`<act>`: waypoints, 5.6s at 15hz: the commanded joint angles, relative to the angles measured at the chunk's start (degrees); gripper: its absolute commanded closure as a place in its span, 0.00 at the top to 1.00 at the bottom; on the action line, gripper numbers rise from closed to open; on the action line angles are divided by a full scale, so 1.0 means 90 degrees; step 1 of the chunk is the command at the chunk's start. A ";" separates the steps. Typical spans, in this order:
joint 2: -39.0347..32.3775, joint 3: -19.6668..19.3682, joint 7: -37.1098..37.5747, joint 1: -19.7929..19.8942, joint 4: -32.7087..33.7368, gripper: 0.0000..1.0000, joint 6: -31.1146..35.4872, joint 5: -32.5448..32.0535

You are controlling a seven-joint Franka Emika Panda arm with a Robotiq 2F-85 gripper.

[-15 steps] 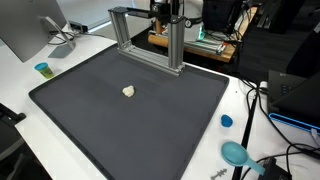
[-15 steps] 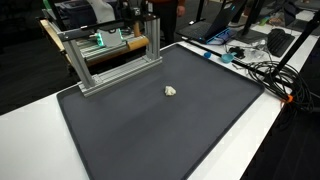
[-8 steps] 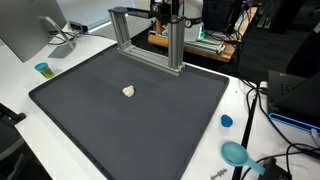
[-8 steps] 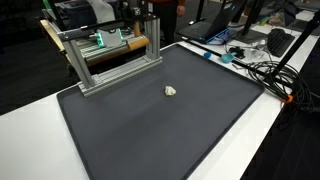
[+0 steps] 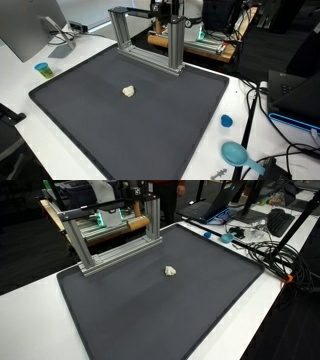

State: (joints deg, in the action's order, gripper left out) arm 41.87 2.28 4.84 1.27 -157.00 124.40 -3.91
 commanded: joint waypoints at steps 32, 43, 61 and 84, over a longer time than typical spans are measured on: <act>-0.0177 -0.0485 -0.1123 -0.0410 0.0258 0.23 -0.0705 0.0611; -0.0234 -0.0016 -0.0234 -0.0014 0.0467 0.22 0.0331 0.0180; -0.1805 -0.0330 -0.0281 0.0226 0.2023 0.22 0.0781 0.0099; -0.4241 -0.0314 -0.0557 0.0007 0.2982 0.22 0.2020 0.0117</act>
State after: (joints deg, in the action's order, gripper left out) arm 8.33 -0.74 0.08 1.79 -132.96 139.90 -2.64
